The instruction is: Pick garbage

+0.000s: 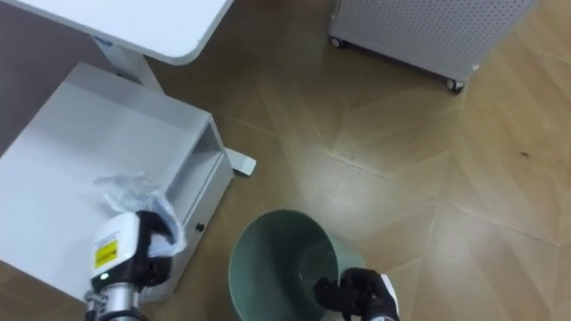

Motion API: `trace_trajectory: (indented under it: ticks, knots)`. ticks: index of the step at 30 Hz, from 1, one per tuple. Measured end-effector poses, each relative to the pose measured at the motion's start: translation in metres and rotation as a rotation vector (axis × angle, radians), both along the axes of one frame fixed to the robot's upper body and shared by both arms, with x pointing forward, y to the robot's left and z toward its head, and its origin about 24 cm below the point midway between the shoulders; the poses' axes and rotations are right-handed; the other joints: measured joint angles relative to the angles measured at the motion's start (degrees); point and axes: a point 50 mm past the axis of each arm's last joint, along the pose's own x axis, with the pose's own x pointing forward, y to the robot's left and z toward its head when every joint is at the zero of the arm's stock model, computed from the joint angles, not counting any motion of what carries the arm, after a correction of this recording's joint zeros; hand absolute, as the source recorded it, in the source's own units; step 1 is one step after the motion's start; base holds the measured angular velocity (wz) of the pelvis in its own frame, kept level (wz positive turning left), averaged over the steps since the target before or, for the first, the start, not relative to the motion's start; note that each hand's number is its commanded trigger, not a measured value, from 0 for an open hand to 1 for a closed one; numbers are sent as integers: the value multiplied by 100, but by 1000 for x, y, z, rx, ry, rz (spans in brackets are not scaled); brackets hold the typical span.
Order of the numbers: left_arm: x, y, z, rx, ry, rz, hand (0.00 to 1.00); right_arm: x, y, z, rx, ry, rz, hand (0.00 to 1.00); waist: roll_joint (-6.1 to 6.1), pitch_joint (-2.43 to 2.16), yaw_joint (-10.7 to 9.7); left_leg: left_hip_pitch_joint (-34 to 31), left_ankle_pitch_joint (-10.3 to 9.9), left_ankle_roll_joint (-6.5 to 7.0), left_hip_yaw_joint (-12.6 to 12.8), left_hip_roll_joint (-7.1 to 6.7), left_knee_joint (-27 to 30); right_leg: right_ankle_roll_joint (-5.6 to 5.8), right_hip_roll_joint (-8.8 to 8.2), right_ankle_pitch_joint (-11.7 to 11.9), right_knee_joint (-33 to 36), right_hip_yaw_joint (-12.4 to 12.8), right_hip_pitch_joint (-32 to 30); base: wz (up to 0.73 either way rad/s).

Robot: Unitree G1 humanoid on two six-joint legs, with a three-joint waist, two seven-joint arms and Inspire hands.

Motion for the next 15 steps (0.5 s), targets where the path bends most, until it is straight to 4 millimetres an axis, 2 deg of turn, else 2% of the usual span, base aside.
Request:
trace_trajectory:
  ticks: [2, 6, 7, 9, 10, 15]
  knots:
    - [-2, -20, 3, -57, -23, -87, 100, 1, 2, 2, -29, -22, 34, 100, -1, -5, -2, 3, 0, 0, 16, 10, -7, 0, 15, 0, -7, 12, -2, -2]
    - [-11, -46, -1, -88, 0, -200, 100, 2, 11, 4, -15, -48, 56, 100, -5, -34, 3, 47, 1, 0, 64, 12, -45, 3, 29, 8, -11, 62, 6, -6]
    - [-15, -52, -3, -92, 18, -235, 100, 2, 14, 4, -8, -48, 59, 100, -5, -54, 3, 61, 2, 1, 67, 8, -58, 7, 31, 10, -10, 71, 14, -3]
    - [-20, -62, -7, -108, 48, -273, 100, 0, 16, 2, 5, -43, 69, 100, -7, -137, 4, 66, 7, 1, 69, 6, -76, 14, 35, 16, -14, 80, 17, 0]
    - [-23, -66, -10, -111, 69, -295, 100, -2, 18, 1, 15, -39, 77, 100, -13, -195, 6, 78, 8, 2, 76, 7, -80, 15, 36, 17, -20, 87, 25, 0]
    - [-27, -73, -14, -122, 130, -351, 100, -6, 26, -1, 28, -37, 100, 100, -17, -204, 21, 252, 6, 6, 95, 9, -96, 32, 40, 33, -80, 102, 204, -1]
